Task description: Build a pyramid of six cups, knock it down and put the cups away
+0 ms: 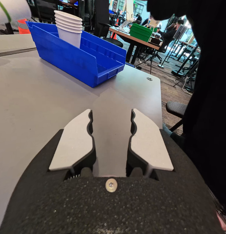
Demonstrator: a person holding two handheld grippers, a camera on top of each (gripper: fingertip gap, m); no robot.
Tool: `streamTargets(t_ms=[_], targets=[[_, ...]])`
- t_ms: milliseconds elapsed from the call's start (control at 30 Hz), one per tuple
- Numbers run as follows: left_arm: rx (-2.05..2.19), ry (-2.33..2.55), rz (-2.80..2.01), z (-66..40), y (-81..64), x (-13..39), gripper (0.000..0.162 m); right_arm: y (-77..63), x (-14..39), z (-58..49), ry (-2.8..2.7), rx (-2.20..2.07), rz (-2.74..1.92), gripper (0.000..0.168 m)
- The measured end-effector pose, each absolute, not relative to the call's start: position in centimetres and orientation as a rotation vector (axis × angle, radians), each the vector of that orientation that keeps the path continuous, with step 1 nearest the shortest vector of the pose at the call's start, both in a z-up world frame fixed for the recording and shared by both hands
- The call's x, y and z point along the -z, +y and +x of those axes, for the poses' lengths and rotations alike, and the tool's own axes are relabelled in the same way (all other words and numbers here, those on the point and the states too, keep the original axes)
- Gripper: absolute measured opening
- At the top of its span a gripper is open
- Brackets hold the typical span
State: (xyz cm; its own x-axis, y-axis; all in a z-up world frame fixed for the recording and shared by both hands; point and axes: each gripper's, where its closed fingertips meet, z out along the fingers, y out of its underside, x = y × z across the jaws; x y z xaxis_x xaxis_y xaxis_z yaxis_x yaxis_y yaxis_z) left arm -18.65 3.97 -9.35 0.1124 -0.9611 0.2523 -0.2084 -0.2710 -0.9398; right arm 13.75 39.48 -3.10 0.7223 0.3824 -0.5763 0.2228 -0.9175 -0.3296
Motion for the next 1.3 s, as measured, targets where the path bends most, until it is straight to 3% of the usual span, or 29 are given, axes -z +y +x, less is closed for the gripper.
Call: streamTargets(t_ms=[267, 467, 1000, 1300], targets=[[1.205, 1.168, -1.62, -18.8, 4.0, 9.5, 0.056, 30.4, -9.0, 19.2, -1.011, -0.024, -2.518, 0.002], [1.222, 1.136, -1.603, -18.9, 4.0, 8.6, 0.056, 22.5, -11.0, 18.6, -1.339, 0.435, -2.59, 0.003], [1.144, 1.184, -1.621, -19.0, 4.8, 10.0, 0.056, 21.8, -1.9, 17.3, -1.645, 0.749, -2.863, 0.003], [1.142, 1.214, -1.631, -18.6, 4.6, 10.6, 0.056, 21.3, 3.8, 16.2, -1.722, 0.528, -2.951, 0.004]])
